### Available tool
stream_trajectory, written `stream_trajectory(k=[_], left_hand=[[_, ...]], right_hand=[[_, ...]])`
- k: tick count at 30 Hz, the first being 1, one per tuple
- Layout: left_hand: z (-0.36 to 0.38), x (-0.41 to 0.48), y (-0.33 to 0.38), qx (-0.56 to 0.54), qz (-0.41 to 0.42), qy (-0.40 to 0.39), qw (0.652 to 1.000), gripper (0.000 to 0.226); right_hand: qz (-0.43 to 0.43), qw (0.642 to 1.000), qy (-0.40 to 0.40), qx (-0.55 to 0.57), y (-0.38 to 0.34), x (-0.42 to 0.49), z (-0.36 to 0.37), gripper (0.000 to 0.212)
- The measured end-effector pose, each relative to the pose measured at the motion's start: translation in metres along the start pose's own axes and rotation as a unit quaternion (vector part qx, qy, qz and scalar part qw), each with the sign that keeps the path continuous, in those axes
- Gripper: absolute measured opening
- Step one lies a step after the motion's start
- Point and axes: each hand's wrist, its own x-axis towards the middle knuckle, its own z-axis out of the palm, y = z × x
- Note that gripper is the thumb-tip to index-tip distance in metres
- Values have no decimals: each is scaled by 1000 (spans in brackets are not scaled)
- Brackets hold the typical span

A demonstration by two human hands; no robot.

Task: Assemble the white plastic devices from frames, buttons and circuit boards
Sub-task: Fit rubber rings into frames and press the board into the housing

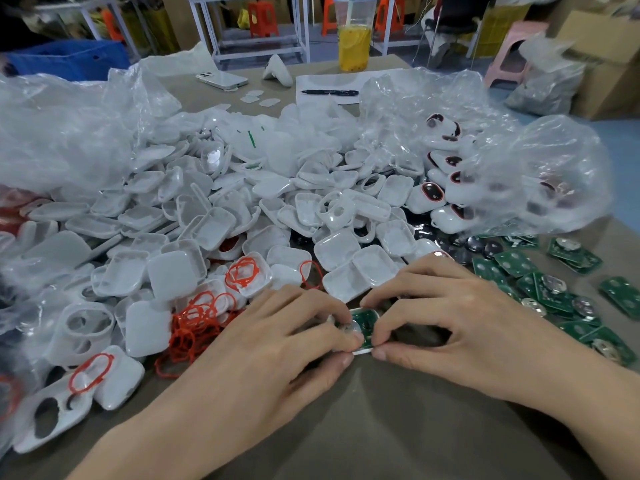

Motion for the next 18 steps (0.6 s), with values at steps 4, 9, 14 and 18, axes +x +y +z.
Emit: stream_trajectory(k=[4,9,14,18], left_hand=[[0,1,-2,-23,-10,2,1000,19],[3,2,-3,-28,-12,12,999,17],[6,2,-3,-6,-3,34,999,17],[5,1,-3,1,-17,30,999,13]], right_hand=[[0,1000,-4,5,0,1,0,18],[0,1000,7,-2,-1,1,2,14],[-12,1000,16,-17,-1,1,3,14],[-15,1000,16,-22,-1,0,3,15]])
